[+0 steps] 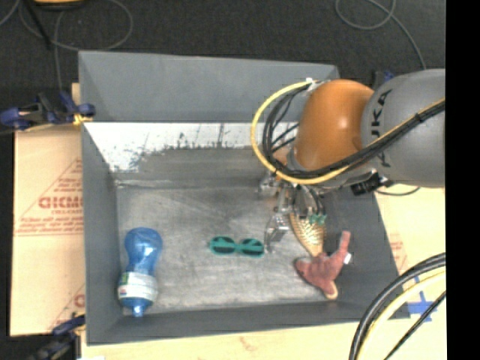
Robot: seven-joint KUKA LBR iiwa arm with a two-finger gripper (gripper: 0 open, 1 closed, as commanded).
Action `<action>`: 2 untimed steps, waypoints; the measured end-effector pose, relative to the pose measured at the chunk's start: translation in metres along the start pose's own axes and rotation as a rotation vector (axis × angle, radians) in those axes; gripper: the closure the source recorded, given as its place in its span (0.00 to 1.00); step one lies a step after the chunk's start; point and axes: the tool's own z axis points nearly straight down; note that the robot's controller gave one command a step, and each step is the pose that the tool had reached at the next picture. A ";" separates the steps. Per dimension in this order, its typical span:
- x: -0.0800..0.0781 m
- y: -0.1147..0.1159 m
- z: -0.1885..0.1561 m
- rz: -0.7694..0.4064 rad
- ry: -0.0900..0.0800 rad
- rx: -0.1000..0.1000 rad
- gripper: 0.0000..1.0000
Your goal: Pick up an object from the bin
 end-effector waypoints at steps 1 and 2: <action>-0.006 0.007 0.039 0.104 0.002 0.001 0.00; 0.028 0.024 0.078 -0.139 -0.003 0.001 1.00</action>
Offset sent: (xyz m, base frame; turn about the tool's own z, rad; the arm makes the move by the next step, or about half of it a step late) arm -0.0304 0.0259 -0.0814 -0.1402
